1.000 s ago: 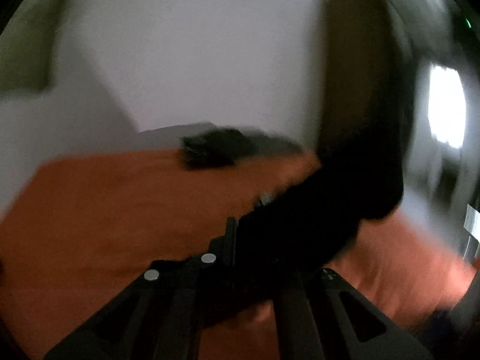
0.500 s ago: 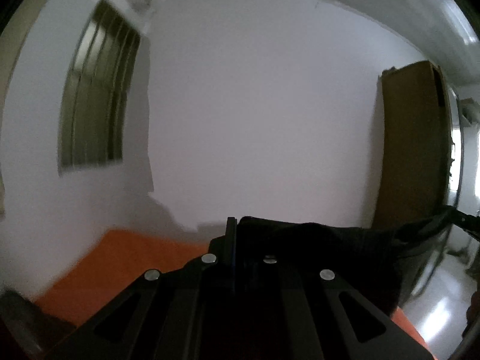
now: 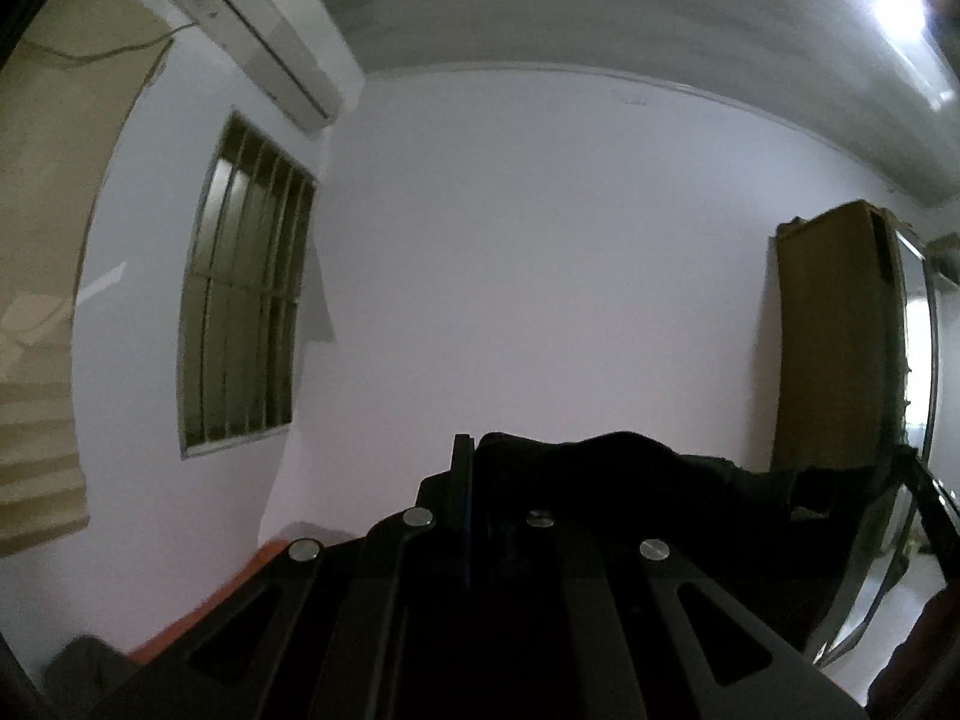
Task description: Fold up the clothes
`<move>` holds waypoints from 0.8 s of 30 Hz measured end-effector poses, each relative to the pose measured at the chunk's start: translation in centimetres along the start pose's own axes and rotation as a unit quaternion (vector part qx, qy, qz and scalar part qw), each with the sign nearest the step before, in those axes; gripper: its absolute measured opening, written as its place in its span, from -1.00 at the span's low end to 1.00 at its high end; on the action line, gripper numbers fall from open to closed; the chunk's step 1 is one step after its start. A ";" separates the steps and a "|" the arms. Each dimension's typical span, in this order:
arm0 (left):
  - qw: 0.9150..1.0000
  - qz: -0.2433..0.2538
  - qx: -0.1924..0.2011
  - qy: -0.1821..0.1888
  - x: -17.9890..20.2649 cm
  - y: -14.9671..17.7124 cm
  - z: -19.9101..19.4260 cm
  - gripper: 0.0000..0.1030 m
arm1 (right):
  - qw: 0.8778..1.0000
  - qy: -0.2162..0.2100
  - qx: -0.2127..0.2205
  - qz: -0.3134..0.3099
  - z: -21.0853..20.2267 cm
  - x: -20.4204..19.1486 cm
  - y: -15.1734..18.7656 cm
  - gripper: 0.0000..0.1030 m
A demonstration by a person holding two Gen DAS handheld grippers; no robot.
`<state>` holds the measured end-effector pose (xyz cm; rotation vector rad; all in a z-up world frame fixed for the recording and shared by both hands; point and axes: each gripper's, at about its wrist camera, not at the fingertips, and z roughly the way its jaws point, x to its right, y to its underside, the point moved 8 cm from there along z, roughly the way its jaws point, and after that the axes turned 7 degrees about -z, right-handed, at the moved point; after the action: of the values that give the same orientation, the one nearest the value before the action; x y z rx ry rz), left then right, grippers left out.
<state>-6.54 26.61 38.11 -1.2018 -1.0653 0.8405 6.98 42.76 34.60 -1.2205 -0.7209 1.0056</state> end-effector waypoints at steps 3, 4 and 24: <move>1.000 -0.007 0.006 -0.024 -0.4 0.8 -0.8 -0.94 | 1.000 0.002 0.006 -0.008 -0.3 -0.6 0.3 -0.94; 1.000 -0.012 0.005 -0.028 -0.7 1.1 -0.9 -0.94 | 1.000 0.003 0.008 -0.015 -0.2 -0.8 0.5 -0.94; 0.989 0.017 -0.106 -0.105 -4.6 18.5 12.2 -0.92 | 0.993 -0.013 -0.092 -0.079 7.4 -1.3 15.3 -0.94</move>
<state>-18.99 29.53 19.35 -1.3321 -1.3361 0.9126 -3.67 45.15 21.44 -1.2890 -0.9314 0.8393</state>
